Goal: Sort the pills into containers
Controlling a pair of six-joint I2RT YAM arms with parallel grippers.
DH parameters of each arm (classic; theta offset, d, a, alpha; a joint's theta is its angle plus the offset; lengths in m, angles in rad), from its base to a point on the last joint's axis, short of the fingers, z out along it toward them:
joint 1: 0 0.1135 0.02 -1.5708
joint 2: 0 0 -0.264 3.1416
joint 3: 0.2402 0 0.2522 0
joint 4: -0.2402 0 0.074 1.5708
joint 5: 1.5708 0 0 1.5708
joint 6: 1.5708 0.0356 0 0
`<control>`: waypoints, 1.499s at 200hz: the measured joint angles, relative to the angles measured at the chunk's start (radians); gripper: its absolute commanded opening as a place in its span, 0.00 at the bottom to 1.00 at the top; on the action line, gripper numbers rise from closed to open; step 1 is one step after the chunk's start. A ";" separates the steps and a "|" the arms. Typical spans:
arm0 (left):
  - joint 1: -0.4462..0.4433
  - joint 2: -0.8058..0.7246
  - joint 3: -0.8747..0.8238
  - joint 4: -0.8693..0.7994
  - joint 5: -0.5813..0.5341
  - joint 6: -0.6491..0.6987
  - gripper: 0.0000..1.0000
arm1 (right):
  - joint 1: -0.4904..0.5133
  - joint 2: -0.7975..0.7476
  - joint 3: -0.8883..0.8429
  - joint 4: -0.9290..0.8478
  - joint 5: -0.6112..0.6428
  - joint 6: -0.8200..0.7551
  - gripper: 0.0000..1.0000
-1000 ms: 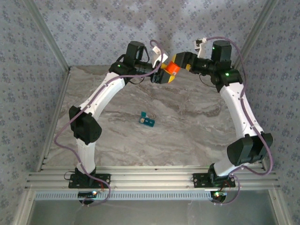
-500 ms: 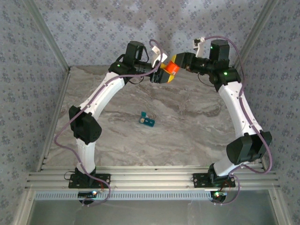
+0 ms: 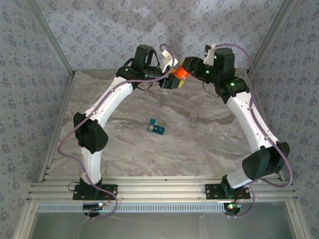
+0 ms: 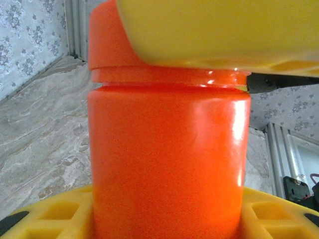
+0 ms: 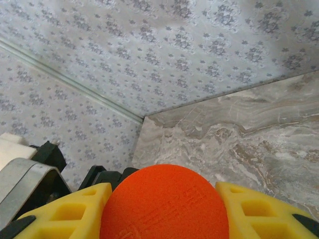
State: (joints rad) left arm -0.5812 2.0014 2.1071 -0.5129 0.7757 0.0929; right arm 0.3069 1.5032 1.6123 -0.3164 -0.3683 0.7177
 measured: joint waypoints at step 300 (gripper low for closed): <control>0.026 -0.297 -0.410 0.179 -0.346 -0.008 0.99 | -0.079 -0.081 -0.337 0.006 0.172 -0.312 0.07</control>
State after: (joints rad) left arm -0.5556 1.7042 1.6970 -0.3340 0.4301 0.0845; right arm 0.2283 1.4223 1.2751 -0.3103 -0.1959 0.4053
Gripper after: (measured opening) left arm 0.992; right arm 0.461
